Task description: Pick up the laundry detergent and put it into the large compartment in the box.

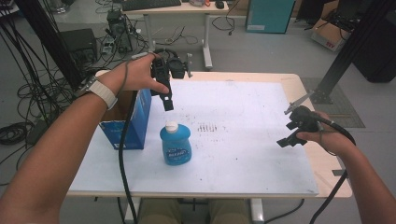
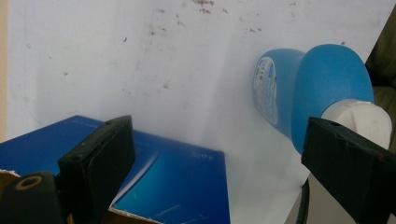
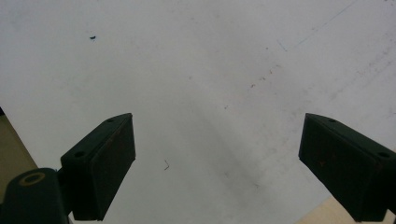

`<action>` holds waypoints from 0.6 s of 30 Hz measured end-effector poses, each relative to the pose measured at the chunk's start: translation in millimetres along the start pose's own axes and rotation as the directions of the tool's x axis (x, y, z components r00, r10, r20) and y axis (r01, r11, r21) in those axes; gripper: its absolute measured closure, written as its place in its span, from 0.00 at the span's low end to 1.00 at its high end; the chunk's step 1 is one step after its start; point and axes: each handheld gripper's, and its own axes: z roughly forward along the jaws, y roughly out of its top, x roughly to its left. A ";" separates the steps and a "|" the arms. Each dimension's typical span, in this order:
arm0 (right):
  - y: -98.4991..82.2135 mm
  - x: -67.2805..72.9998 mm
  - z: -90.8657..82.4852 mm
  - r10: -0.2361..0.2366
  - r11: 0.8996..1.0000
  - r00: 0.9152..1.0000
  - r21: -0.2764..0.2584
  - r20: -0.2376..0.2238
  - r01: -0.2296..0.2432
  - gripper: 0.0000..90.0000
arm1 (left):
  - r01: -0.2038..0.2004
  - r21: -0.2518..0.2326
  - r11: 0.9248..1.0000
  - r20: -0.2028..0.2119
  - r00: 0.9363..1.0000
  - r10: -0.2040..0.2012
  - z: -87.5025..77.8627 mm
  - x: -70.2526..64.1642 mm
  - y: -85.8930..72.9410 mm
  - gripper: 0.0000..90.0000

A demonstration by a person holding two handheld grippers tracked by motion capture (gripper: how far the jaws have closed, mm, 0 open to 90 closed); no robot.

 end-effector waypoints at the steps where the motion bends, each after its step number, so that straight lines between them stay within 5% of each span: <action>1: -0.3 -0.3 -0.7 -0.004 1.000 1.000 -0.002 0.001 0.004 0.12 | 0.000 0.000 1.000 0.000 1.000 0.000 0.0 0.0 0.0 0.11; 18: -4.7 0.3 -6.5 0.006 1.000 1.000 -0.012 0.006 -0.006 0.12 | 0.009 -0.001 1.000 0.004 1.000 -0.009 -3.5 -2.7 -0.5 0.11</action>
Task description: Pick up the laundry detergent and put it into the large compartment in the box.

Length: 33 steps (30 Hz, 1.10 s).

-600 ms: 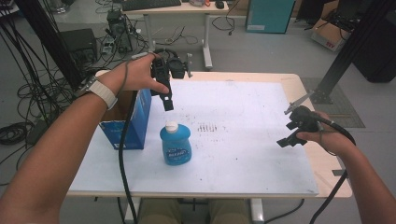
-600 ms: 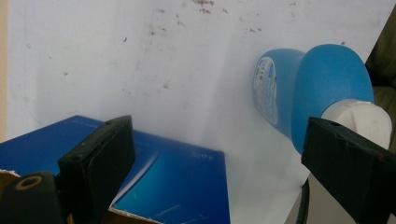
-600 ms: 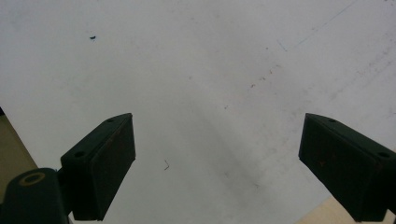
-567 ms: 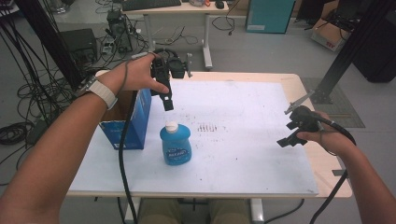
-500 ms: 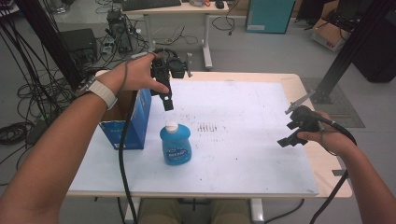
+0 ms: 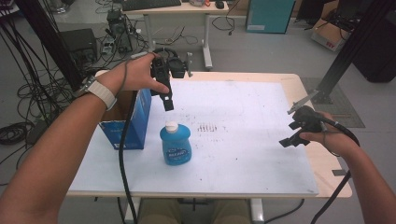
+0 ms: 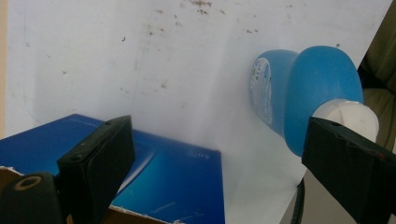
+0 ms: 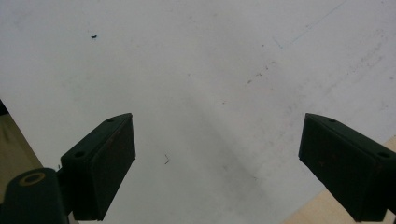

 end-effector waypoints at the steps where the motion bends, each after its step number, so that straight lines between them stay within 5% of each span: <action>1: 0.0 0.0 0.0 0.001 1.000 1.000 -0.001 -0.001 -0.001 0.12 | 0.003 -0.001 1.000 0.000 1.000 -0.003 -0.1 -0.1 -0.3 0.11; 33: -2.1 2.7 -2.0 -0.003 1.000 1.000 0.001 -0.001 0.003 0.12 | 0.009 -0.016 1.000 0.015 1.000 -0.009 -11.2 -11.9 -2.1 0.10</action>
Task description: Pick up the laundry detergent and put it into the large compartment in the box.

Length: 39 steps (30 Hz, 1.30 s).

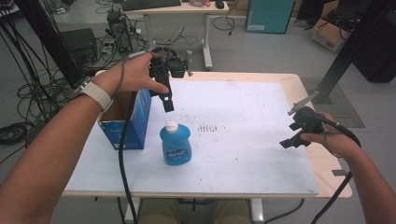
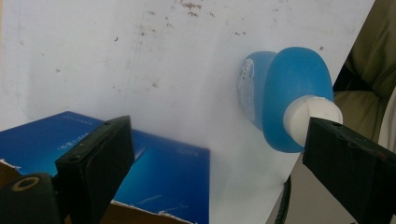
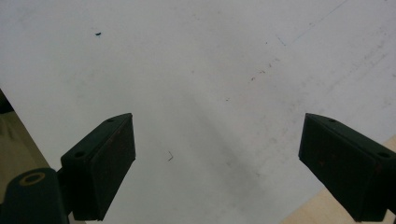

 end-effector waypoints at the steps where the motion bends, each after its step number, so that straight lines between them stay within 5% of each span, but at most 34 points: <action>1: -0.3 -0.3 -0.2 0.000 1.000 1.000 -0.001 0.001 0.000 0.12 | 0.001 -0.004 1.000 -0.001 1.000 -0.001 -0.2 -0.5 -0.1 0.11; 16: -2.1 0.4 -1.4 -0.001 1.000 1.000 -0.002 0.003 0.001 0.12 | 0.002 -0.016 1.000 0.006 1.000 -0.002 -7.6 -10.8 -0.9 0.10; 39: -1.8 4.5 0.5 -0.009 1.000 1.000 -0.007 -0.002 0.009 0.12 | -0.002 -0.036 0.999 0.037 0.999 0.003 -10.6 -54.2 -10.5 0.08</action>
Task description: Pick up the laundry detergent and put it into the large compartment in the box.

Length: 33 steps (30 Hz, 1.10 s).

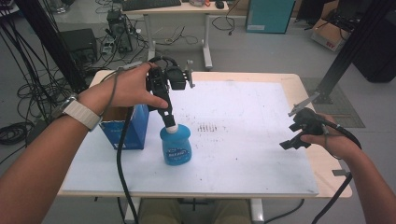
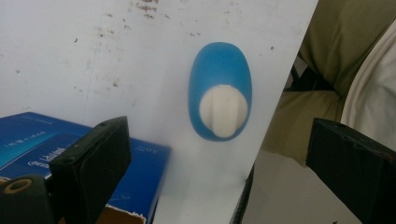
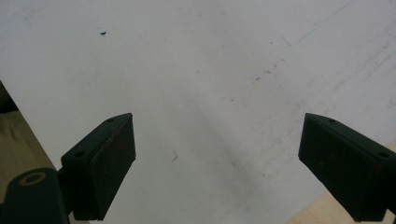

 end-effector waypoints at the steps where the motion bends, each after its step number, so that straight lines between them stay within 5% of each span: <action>1: 0.0 0.0 0.0 0.000 1.000 1.000 0.000 0.000 0.000 0.12 | 0.000 0.000 1.000 0.000 1.000 0.000 0.0 0.0 0.0 0.08; 20: -9.8 3.3 4.1 0.006 1.000 1.000 0.002 -0.009 -0.006 0.12 | -0.021 0.003 1.000 -0.023 1.000 0.021 27.5 -19.4 -0.1 0.08; 33: -13.1 3.7 10.8 0.019 1.000 1.000 0.009 -0.022 -0.019 0.12 | -0.039 0.013 0.999 -0.046 0.998 0.039 46.0 -9.0 2.2 0.07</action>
